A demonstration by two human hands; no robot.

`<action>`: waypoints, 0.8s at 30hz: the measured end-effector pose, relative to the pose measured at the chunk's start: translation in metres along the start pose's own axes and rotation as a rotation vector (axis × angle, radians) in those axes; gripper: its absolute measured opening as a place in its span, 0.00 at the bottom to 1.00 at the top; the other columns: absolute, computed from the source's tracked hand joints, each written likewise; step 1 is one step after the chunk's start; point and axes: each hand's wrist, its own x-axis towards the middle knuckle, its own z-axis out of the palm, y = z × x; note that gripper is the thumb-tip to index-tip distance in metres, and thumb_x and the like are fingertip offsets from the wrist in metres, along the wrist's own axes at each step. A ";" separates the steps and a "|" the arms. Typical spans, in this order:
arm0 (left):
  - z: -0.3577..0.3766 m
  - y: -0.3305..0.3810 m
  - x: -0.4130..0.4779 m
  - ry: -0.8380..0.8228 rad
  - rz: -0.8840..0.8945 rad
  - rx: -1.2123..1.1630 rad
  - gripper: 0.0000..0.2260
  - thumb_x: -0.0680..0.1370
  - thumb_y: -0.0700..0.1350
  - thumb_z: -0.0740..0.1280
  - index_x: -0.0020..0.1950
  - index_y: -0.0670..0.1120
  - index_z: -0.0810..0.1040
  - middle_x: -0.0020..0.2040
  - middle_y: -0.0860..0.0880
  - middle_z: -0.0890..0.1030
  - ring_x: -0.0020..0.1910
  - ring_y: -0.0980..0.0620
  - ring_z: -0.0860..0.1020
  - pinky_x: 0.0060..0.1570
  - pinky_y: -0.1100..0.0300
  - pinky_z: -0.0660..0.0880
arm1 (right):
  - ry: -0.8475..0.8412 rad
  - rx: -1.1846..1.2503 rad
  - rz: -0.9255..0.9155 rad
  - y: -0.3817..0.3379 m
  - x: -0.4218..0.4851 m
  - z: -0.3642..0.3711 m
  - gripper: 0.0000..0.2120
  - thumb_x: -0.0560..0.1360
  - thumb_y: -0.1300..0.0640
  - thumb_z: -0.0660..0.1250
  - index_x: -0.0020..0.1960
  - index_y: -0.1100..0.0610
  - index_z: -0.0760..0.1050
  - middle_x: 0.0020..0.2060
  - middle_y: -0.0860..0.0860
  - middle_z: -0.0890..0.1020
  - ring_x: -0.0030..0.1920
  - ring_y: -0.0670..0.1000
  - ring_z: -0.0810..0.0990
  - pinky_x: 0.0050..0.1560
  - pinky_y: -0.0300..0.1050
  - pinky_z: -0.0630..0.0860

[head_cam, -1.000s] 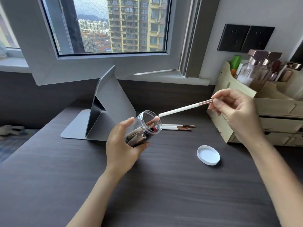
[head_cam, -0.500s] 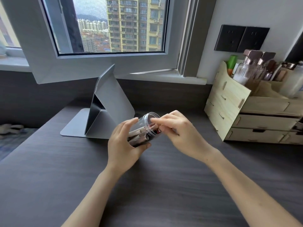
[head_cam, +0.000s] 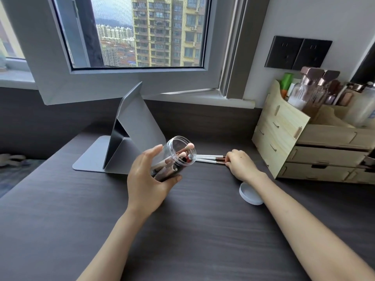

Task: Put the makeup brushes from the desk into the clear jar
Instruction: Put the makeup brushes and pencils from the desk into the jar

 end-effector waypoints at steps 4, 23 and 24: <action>0.000 0.001 0.000 0.003 -0.004 -0.007 0.33 0.57 0.46 0.80 0.60 0.48 0.74 0.54 0.54 0.76 0.54 0.52 0.75 0.55 0.63 0.69 | 0.010 -0.030 -0.058 -0.001 -0.016 -0.002 0.07 0.78 0.62 0.57 0.51 0.61 0.73 0.51 0.58 0.77 0.51 0.58 0.73 0.48 0.52 0.71; 0.003 0.008 -0.006 -0.146 0.147 0.100 0.33 0.57 0.51 0.77 0.61 0.47 0.75 0.56 0.53 0.76 0.56 0.54 0.73 0.58 0.73 0.63 | 0.562 0.272 -0.488 -0.073 -0.085 -0.077 0.10 0.72 0.56 0.63 0.38 0.60 0.79 0.31 0.53 0.83 0.34 0.56 0.79 0.35 0.47 0.73; 0.003 0.008 -0.006 -0.156 0.149 0.100 0.33 0.57 0.52 0.77 0.61 0.47 0.75 0.56 0.53 0.77 0.56 0.54 0.73 0.58 0.73 0.63 | 0.563 0.257 -0.502 -0.080 -0.082 -0.072 0.11 0.71 0.54 0.63 0.37 0.58 0.80 0.30 0.51 0.83 0.32 0.55 0.79 0.31 0.46 0.75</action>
